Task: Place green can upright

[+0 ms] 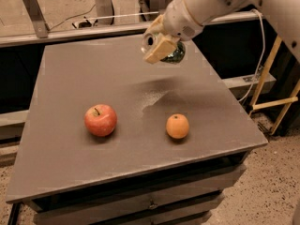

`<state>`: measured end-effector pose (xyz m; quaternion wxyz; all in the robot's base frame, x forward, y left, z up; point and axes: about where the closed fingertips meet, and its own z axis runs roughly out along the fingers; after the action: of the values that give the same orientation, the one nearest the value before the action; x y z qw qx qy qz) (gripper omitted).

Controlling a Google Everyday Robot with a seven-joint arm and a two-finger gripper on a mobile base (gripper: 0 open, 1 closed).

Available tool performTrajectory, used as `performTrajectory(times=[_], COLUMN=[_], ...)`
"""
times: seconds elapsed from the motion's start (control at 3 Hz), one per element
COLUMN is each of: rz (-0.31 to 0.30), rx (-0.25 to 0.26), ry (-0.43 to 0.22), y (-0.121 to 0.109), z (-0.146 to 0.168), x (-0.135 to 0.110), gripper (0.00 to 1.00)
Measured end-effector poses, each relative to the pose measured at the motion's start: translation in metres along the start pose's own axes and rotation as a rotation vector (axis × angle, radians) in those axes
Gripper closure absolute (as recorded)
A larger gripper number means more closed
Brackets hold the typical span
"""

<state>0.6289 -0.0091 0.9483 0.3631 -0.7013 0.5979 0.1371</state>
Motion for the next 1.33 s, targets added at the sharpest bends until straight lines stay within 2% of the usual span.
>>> performTrajectory(times=[0.33,0.67,1.0,1.33], rz=[0.13,0.232,0.22,0.261], rx=[0.059,0.05,0.041,-0.005], ry=[-0.359,-0.7,-0.69,-0.672], y=[-0.022,-0.026,-0.025,-0.018], z=[-0.023,-0.052,-0.05,-0.047], x=[0.023,0.002,-0.007,-0.006], gripper=[1.0,1.0,1.0,1.0])
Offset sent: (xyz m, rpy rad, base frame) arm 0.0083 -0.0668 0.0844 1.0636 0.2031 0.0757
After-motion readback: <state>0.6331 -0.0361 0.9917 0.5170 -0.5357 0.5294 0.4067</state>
